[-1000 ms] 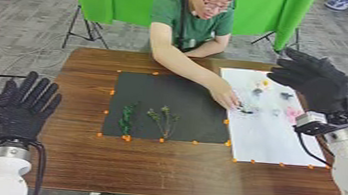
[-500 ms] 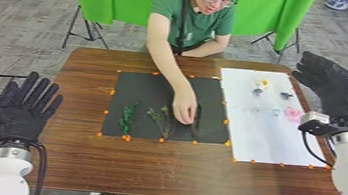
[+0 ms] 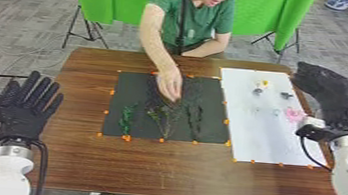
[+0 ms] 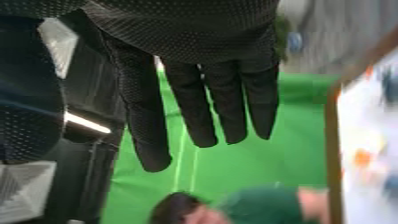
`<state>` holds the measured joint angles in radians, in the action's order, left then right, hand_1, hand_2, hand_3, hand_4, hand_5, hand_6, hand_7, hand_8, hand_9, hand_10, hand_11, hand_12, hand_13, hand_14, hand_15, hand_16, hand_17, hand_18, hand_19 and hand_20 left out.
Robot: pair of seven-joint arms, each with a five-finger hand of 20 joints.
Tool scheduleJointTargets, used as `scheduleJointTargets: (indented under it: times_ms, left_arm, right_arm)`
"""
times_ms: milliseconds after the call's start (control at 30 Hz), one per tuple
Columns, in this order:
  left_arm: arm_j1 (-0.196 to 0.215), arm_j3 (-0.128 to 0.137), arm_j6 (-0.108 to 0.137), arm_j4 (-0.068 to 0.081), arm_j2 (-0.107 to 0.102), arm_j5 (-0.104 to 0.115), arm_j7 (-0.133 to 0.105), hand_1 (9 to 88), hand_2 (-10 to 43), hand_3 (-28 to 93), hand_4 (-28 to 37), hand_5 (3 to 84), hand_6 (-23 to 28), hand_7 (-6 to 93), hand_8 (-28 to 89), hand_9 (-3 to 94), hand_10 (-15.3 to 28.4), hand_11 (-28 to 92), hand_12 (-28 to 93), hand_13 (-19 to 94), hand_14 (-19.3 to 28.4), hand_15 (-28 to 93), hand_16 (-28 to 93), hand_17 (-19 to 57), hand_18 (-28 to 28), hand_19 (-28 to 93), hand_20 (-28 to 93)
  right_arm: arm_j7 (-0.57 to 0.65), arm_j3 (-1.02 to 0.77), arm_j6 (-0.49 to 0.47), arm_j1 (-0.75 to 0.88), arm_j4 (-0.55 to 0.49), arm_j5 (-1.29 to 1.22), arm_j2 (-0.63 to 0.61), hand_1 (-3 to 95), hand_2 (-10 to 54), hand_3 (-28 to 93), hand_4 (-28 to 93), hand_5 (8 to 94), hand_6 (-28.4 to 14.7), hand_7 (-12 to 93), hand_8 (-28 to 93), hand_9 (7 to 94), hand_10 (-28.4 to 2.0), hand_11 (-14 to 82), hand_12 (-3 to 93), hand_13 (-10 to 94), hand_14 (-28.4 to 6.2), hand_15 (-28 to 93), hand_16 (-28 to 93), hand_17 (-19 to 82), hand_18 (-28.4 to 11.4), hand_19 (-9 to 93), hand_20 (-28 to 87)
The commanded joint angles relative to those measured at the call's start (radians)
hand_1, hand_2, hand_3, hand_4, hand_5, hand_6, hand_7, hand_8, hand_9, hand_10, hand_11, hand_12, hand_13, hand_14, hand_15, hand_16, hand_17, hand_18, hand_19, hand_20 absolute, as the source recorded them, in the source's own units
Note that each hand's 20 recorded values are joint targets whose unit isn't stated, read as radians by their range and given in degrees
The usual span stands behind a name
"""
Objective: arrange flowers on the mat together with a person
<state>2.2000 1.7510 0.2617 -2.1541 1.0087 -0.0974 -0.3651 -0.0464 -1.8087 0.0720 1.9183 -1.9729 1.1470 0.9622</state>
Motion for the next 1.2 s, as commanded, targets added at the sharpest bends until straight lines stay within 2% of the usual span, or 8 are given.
scheduleJointTargets:
  times_ms: [33, 167, 367, 433, 567, 733, 867, 1200]
  left_arm:
    - [0.024, 0.007, 0.001, 0.001, -0.005, -0.005, 0.001, 30.8, 12.8, 70, -28.3, 42.0, 4.8, 13.8, -12, 37.7, 12.6, 19, 8, 28, 12.5, 30, -7, -6.0, 13.0, 31, 12]
    - [0.032, 0.01, 0.003, -0.002, -0.004, 0.0, 0.0, 30.7, 12.8, 70, -28.3, 42.1, 4.8, 13.9, -12, 37.7, 12.6, 19, 8, 28, 12.5, 30, -7, -6.0, 13.1, 32, 12]
    - [0.03, 0.01, 0.01, -0.005, -0.005, 0.002, -0.004, 30.7, 12.8, 70, -28.3, 42.0, 5.0, 13.9, -12, 37.7, 12.7, 19, 8, 28, 12.5, 30, -7, -6.0, 13.1, 32, 12]
    - [0.031, 0.014, 0.023, -0.009, -0.003, 0.007, -0.009, 30.7, 12.8, 70, -28.3, 42.0, 5.0, 13.9, -12, 37.7, 12.7, 19, 8, 28, 12.5, 30, -7, -6.0, 13.1, 32, 12]
    - [0.042, 0.025, 0.018, -0.014, 0.0, -0.002, -0.008, 31.1, 14.1, 73, -28.2, 42.4, 5.2, 14.0, -12, 38.0, 12.9, 19, 8, 28, 12.5, 30, -7, -6.0, 13.1, 32, 12]
    - [0.051, 0.037, 0.02, -0.018, 0.002, 0.0, -0.014, 31.5, 14.7, 74, -28.0, 42.6, 5.3, 14.1, -12, 38.0, 12.9, 19, 8, 28, 12.4, 30, -7, -6.0, 13.1, 32, 12]
    - [0.061, 0.045, 0.02, -0.024, 0.001, -0.002, -0.016, 31.6, 14.8, 74, -27.9, 42.4, 5.3, 14.0, -12, 37.7, 13.0, 19, 8, 27, 12.5, 30, -7, -6.0, 13.1, 32, 12]
    - [0.051, 0.037, 0.019, -0.02, -0.003, -0.005, -0.016, 31.2, 14.4, 74, -28.2, 41.8, 5.9, 13.7, -12, 37.0, 13.7, 19, 8, 27, 12.8, 30, -7, -6.0, 13.1, 32, 12]
  right_arm:
    - [0.038, 0.053, 0.031, -0.001, -0.006, 0.347, -0.019, 22.5, -1.9, 74, -21, 49.8, 2.3, 18, -12, 40.4, -16.4, 4.2, 17.2, 30, -15.2, 6, 26, 14, -15.0, 22, 15]
    - [0.061, 0.077, -0.018, -0.014, -0.008, 0.515, -0.026, 23.2, -2.5, 74, -21, 46.1, 1.6, 18, -12, 39.3, -15.9, 4.2, 17.3, 30, -14.7, 6, 26, 14, -14.9, 23, 15]
    - [0.146, 0.191, -0.007, -0.083, 0.011, 0.846, -0.077, 26.9, -3.3, 75, -21, 42.0, 0.5, 18, -11, 38.4, -15.8, 4.0, 17.6, 31, -13.8, 7, 26, 15, -14.1, 26, 16]
    - [0.203, 0.241, 0.013, -0.1, 0.018, 0.98, -0.105, 32.8, -3.1, 76, -23, 41.1, 0.4, 20, -12, 38.7, -15.7, 4.1, 17.9, 31, -12.5, 9, 26, 16, -12.3, 35, 21]
    - [0.32, 0.318, 0.001, -0.137, 0.033, 1.155, -0.14, 38.8, -6.4, 79, -26, 40.6, 0.4, 22, -13, 38.1, -14.9, 5.2, 18.0, 30, -10.5, 17, 26, 15, -11.4, 51, 27]
    - [0.364, 0.383, -0.045, -0.202, 0.072, 1.158, -0.162, 41.0, -5.3, 79, -28, 41.9, 0.4, 24, -15, 39.8, -14.2, 7.6, 17.5, 32, -10.2, 27, 24, 17, -12.3, 59, 31]
    - [0.393, 0.442, -0.126, -0.269, 0.104, 1.149, -0.175, 42.7, -8.5, 79, -28, 42.9, 0.7, 25, -15, 41.3, -13.7, 8.4, 17.1, 33, -10.0, 29, 21, 18, -13.0, 60, 31]
    - [0.438, 0.518, -0.196, -0.328, 0.16, 1.173, -0.165, 47.3, -9.5, 78, -28, 46.6, 1.7, 26, -16, 44.8, -13.1, 10.0, 16.7, 37, -9.5, 31, 20, 19, -14.1, 61, 30]
